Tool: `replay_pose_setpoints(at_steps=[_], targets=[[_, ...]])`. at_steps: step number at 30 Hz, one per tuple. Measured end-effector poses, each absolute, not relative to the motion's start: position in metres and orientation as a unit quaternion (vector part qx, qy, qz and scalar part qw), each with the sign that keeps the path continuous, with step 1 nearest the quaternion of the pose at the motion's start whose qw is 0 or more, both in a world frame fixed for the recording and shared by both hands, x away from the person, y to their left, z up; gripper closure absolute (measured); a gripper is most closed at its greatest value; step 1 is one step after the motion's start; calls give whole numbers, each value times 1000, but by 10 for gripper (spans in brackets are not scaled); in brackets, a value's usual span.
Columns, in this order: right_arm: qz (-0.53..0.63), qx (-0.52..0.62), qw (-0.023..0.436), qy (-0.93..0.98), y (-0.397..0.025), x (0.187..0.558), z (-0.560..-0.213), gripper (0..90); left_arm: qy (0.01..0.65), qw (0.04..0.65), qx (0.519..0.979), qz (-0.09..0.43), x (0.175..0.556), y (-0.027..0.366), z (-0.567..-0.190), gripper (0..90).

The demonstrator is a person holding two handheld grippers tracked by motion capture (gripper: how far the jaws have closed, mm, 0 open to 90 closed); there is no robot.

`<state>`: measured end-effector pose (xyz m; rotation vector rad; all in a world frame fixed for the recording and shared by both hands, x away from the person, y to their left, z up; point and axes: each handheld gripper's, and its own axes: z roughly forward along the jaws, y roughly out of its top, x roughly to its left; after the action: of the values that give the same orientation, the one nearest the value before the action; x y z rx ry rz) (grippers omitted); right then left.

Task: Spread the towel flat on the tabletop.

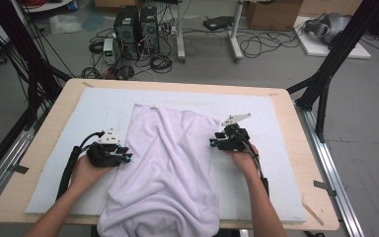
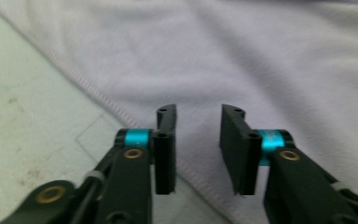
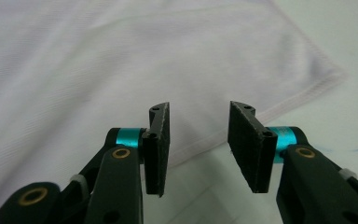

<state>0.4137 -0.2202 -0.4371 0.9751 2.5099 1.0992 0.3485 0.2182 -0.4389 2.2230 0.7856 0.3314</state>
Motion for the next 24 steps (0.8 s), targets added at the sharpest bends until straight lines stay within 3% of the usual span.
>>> replay_pose_setpoints(at_steps=[3, 5, 7, 9, 14, 17, 20, 24], targets=[[377, 350, 114, 850, -221, 424, -444, 660, 296, 370, 871, 130, 348, 218, -439, 799], [385, 337, 91, 854, -225, 426, -444, 861, 289, 370, 873, 132, 348, 217, -439, 868], [372, 329, 85, 864, -224, 430, -441, 871, 288, 372, 873, 131, 348, 216, -439, 882], [342, 322, 110, 876, -222, 436, -432, 873, 291, 374, 870, 139, 349, 217, -438, 885], [329, 372, 202, 844, -237, 459, -400, 827, 312, 389, 853, 154, 354, 222, -432, 878], [347, 379, 173, 840, -242, 459, -397, 695, 312, 400, 849, 146, 353, 224, -427, 737], [356, 362, 132, 851, -240, 446, -402, 636, 306, 397, 856, 125, 349, 223, -427, 611], [380, 321, 101, 862, -237, 407, -413, 585, 287, 372, 875, 115, 342, 222, -434, 586]])
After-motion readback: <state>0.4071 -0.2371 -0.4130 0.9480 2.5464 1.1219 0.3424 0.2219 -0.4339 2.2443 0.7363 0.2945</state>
